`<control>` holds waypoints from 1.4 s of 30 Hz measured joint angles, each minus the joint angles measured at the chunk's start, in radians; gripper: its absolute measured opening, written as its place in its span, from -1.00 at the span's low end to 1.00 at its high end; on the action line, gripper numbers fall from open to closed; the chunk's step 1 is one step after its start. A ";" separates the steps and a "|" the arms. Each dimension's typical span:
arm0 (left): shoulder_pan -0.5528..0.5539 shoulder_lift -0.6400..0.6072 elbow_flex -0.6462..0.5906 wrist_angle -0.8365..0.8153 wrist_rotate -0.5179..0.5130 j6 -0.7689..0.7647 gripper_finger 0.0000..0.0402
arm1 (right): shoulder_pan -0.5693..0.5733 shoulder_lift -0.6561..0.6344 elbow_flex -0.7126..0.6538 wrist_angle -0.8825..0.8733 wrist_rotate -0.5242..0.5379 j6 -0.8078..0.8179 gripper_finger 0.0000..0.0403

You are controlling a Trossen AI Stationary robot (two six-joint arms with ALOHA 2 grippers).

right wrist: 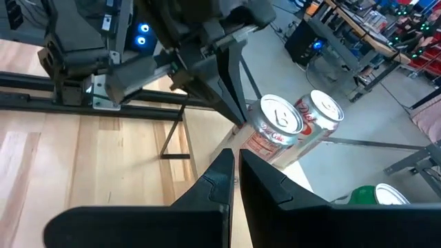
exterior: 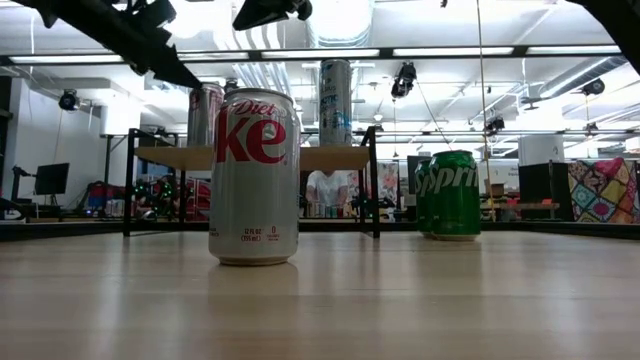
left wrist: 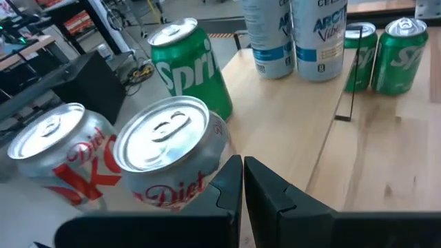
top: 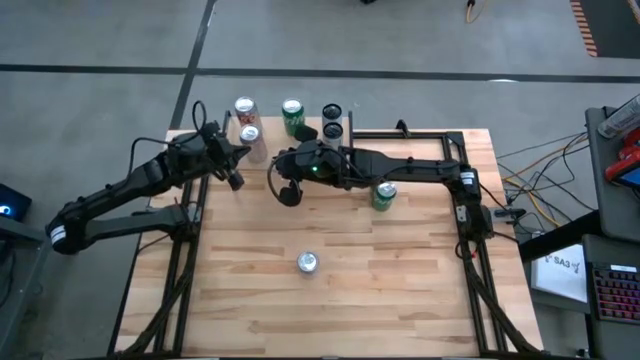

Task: Place canned beverage on shelf
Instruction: Put the top red and silver soda can aligned with the other red and silver soda cans on the shelf

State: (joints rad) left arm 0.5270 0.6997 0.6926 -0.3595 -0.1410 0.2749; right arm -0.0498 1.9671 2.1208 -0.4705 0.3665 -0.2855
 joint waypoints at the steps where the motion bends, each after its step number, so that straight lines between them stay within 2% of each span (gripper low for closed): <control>1: 0.000 0.007 0.000 0.003 0.000 -0.003 -1.00 | 0.000 0.000 0.000 0.000 0.000 0.000 -0.94; 12: 0.000 0.085 0.000 0.134 -0.009 -0.073 -1.00 | 0.000 0.000 0.000 -0.004 0.000 -0.002 -0.94; 20: -0.001 0.016 0.000 0.167 -0.010 -0.047 -1.00 | 0.000 0.000 0.000 -0.052 0.001 -0.002 -0.94; 22: -0.001 -0.011 0.000 0.168 -0.046 -0.025 -1.00 | 0.000 0.000 0.000 -0.063 0.001 -0.002 -0.94; 26: -0.001 -0.033 0.007 0.167 -0.256 0.050 -1.00 | 0.000 0.000 0.000 -0.079 0.001 -0.002 -0.94; 28: 0.000 -0.028 0.008 0.166 -0.313 0.094 -1.00 | 0.000 0.000 0.000 -0.079 0.001 -0.002 -0.94; 38: -0.001 0.059 0.014 0.119 -0.315 0.125 -1.00 | 0.000 -0.001 0.000 -0.080 0.001 -0.003 -0.94; 42: -0.001 0.066 0.014 0.117 -0.315 0.083 -1.00 | 0.000 -0.001 0.000 -0.080 0.001 -0.003 -0.94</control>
State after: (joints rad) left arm 0.5262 0.7655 0.7070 -0.2428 -0.4564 0.3579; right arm -0.0498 1.9663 2.1208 -0.5507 0.3672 -0.2882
